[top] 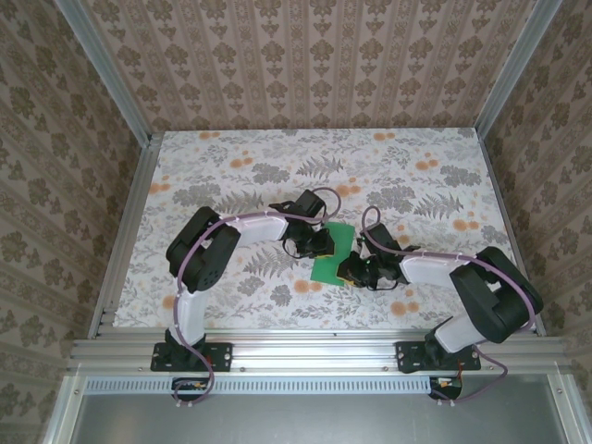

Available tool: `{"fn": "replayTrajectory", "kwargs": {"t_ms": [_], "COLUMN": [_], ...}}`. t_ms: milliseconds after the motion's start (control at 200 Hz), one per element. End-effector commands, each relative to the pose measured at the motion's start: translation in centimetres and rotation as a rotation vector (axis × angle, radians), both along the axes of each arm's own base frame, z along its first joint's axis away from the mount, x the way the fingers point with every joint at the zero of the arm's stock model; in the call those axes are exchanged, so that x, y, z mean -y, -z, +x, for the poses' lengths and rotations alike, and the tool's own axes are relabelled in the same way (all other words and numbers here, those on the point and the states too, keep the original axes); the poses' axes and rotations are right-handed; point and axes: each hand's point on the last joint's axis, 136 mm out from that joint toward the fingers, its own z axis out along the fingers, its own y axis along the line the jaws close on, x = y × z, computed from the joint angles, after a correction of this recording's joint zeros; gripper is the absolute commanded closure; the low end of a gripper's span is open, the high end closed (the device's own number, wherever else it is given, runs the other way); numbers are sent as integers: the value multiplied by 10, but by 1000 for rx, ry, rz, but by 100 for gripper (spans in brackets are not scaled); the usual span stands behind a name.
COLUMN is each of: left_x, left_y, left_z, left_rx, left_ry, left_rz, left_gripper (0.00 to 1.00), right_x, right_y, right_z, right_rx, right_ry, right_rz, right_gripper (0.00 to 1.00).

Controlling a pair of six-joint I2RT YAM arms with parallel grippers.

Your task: Fold a paper plane with a square sheet of paper (pick it up from the middle)

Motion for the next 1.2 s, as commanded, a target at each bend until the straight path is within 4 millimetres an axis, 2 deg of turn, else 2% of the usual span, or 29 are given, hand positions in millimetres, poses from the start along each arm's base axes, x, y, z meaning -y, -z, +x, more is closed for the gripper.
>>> {"fn": "replayTrajectory", "kwargs": {"t_ms": [0,65,280,395,515,630,745,920,1195], "left_x": [0,-2,3,5,8,11,13,16,1], "left_y": [-7,-15,-59,-66,-59,-43,-27,-15,10], "left_z": [-1,2,7,1,-8,-15,-18,-21,-21], "left_rx": [22,48,132,131,107,79,53,46,76], "left_ry": [22,19,21,3,-9,-19,-44,-69,-98], "left_rz": [16,15,-53,-81,-91,-82,-87,-119,-77], "left_gripper": [81,78,71,70,72,75,77,79,78], "right_x": [20,21,20,17,15,14,14,16,23], "right_y": [32,30,24,21,19,18,19,21,28], "right_z": [-24,-25,-21,-19,-17,-16,-17,-17,-23], "right_rx": [-91,-84,-62,-57,-50,-47,-49,-47,-68], "right_ry": [35,29,27,24,21,22,24,34,35], "right_rz": [-99,-110,-119,-118,-116,-115,-117,-123,-157], "right_gripper": [82,82,82,82,82,83,83,83,85]}}
